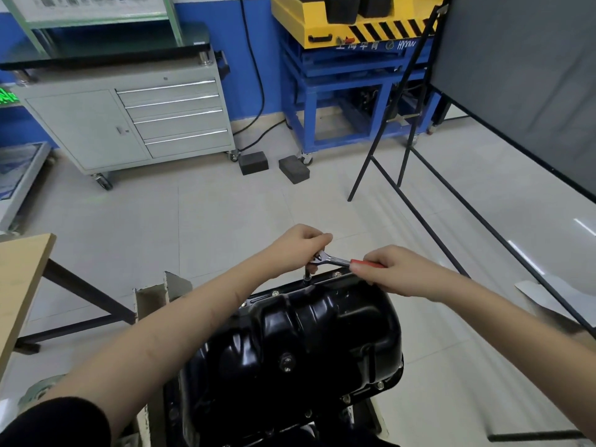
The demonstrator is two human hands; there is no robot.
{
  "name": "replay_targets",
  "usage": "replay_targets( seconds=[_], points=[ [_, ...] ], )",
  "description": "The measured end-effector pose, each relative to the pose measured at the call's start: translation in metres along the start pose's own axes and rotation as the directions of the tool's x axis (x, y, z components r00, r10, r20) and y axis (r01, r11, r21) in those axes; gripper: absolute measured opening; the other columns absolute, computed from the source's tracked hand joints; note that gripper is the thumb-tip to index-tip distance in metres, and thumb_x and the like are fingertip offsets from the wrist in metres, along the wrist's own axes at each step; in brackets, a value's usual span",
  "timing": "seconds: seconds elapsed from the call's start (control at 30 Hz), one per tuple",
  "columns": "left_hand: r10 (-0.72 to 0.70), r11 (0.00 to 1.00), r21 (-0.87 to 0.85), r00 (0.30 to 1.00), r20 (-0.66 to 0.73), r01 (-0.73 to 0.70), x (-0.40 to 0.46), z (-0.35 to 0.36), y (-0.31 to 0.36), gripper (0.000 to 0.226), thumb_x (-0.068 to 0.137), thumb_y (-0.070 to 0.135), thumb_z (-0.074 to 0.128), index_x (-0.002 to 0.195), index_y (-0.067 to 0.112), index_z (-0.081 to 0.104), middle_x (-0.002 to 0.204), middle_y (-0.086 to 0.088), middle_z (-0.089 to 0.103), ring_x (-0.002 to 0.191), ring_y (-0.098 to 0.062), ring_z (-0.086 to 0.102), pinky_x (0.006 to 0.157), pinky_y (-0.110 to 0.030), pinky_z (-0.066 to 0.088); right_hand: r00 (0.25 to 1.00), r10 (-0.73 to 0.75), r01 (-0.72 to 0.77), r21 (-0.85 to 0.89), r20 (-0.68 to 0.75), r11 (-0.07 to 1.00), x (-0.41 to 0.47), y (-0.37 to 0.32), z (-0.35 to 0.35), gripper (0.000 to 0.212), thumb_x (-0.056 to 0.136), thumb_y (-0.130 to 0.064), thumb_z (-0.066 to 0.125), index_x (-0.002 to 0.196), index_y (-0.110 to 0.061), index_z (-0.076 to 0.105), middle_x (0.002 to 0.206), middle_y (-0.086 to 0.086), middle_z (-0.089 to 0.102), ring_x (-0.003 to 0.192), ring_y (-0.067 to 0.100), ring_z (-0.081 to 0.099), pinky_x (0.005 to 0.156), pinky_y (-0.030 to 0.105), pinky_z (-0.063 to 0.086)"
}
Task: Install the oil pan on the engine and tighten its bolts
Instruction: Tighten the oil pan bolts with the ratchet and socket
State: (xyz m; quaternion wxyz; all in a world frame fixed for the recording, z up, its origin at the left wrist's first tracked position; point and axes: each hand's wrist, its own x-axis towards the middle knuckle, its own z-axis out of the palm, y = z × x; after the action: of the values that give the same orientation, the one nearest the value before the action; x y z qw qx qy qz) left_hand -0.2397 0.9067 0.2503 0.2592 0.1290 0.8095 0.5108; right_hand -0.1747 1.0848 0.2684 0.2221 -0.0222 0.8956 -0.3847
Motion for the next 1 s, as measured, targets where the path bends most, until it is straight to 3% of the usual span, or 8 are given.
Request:
replay_targets(
  seconds=[0.17, 0.37, 0.47, 0.57, 0.63, 0.77, 0.87, 1.0],
  points=[
    [0.012, 0.997, -0.07, 0.996, -0.084, -0.018, 0.01, 0.006, 0.003, 0.045, 0.094, 0.015, 0.045, 0.05, 0.01, 0.034, 0.032, 0.009, 0.038, 0.036, -0.017, 0.042, 0.039, -0.019, 0.037, 0.987, 0.131, -0.112, 0.185, -0.094, 0.976, -0.014, 0.0, 0.021, 0.044, 0.087, -0.05, 0.048, 0.059, -0.016, 0.044, 0.035, -0.012, 0.032, 0.031, 0.004, 0.027, 0.034, 0.014, 0.021],
    [0.035, 0.992, -0.116, 0.998, -0.061, -0.042, 0.02, 0.006, 0.002, 0.046, 0.092, 0.011, 0.045, 0.048, 0.01, 0.034, 0.032, 0.008, 0.032, 0.028, -0.015, 0.04, 0.036, -0.018, 0.034, 0.964, 0.218, -0.124, 0.472, -0.15, 0.873, -0.029, -0.007, 0.044, 0.039, 0.091, -0.043, 0.046, 0.067, -0.012, 0.05, 0.038, -0.008, 0.038, 0.028, 0.009, 0.031, 0.031, 0.016, 0.025],
    [0.027, 0.99, -0.136, 0.998, -0.06, -0.035, 0.022, 0.005, -0.001, 0.047, 0.093, 0.017, 0.047, 0.048, 0.01, 0.035, 0.032, 0.009, 0.034, 0.031, -0.017, 0.041, 0.04, -0.021, 0.036, 0.98, 0.169, -0.119, 0.365, -0.109, 0.923, -0.032, -0.012, 0.037, 0.037, 0.091, -0.044, 0.046, 0.067, -0.016, 0.049, 0.044, -0.007, 0.041, 0.032, 0.009, 0.035, 0.034, 0.018, 0.027],
    [0.027, 0.987, -0.158, 0.998, -0.048, -0.035, 0.023, 0.004, 0.0, 0.049, 0.094, 0.034, 0.045, 0.051, 0.011, 0.042, 0.04, -0.001, 0.047, 0.037, -0.02, 0.046, 0.05, -0.024, 0.041, 0.985, 0.053, -0.06, -0.038, -0.163, 0.997, -0.024, -0.012, 0.016, 0.038, 0.083, -0.05, 0.054, 0.061, -0.02, 0.044, 0.051, -0.008, 0.043, 0.044, 0.005, 0.041, 0.047, 0.021, 0.033],
    [0.023, 0.983, -0.182, 0.999, -0.022, -0.027, 0.023, 0.002, -0.001, 0.052, 0.094, 0.043, 0.04, 0.052, 0.012, 0.048, 0.049, -0.01, 0.051, 0.042, -0.021, 0.05, 0.056, -0.026, 0.043, 0.978, -0.023, -0.034, -0.267, -0.207, 0.963, -0.011, -0.015, 0.004, 0.032, 0.081, -0.051, 0.056, 0.067, -0.024, 0.047, 0.057, -0.008, 0.047, 0.054, 0.006, 0.044, 0.057, 0.028, 0.036],
    [-0.022, 0.976, -0.217, 1.0, 0.013, 0.024, 0.023, -0.001, -0.009, 0.058, 0.092, 0.054, 0.033, 0.054, 0.015, 0.052, 0.054, 0.0, 0.056, 0.048, -0.011, 0.055, 0.056, -0.02, 0.046, 0.983, -0.125, 0.077, -0.324, -0.131, 0.943, 0.017, -0.031, 0.008, 0.022, 0.085, -0.042, 0.057, 0.093, -0.023, 0.05, 0.071, -0.007, 0.053, 0.07, 0.014, 0.051, 0.066, 0.033, 0.042],
    [-0.113, 0.931, -0.347, 0.993, 0.027, 0.115, 0.021, -0.008, -0.023, 0.055, 0.096, 0.048, 0.027, 0.061, 0.013, 0.053, 0.056, 0.003, 0.059, 0.055, -0.009, 0.057, 0.06, -0.022, 0.051, 0.968, -0.213, 0.15, -0.37, -0.135, 0.917, 0.028, -0.038, 0.021, 0.024, 0.087, -0.04, 0.055, 0.094, -0.018, 0.047, 0.076, -0.004, 0.052, 0.074, 0.021, 0.051, 0.063, 0.032, 0.04],
    [-0.157, 0.98, -0.104, 0.981, 0.111, 0.168, 0.012, -0.021, -0.047, 0.024, 0.095, 0.014, 0.04, 0.085, 0.014, 0.062, 0.084, 0.0, 0.065, 0.082, -0.011, 0.062, 0.081, -0.025, 0.048, 0.939, -0.279, 0.213, -0.298, -0.201, 0.931, 0.03, -0.04, 0.013, 0.021, 0.085, -0.039, 0.057, 0.084, -0.021, 0.047, 0.065, -0.01, 0.047, 0.067, 0.02, 0.046, 0.06, 0.03, 0.036]
  ],
)
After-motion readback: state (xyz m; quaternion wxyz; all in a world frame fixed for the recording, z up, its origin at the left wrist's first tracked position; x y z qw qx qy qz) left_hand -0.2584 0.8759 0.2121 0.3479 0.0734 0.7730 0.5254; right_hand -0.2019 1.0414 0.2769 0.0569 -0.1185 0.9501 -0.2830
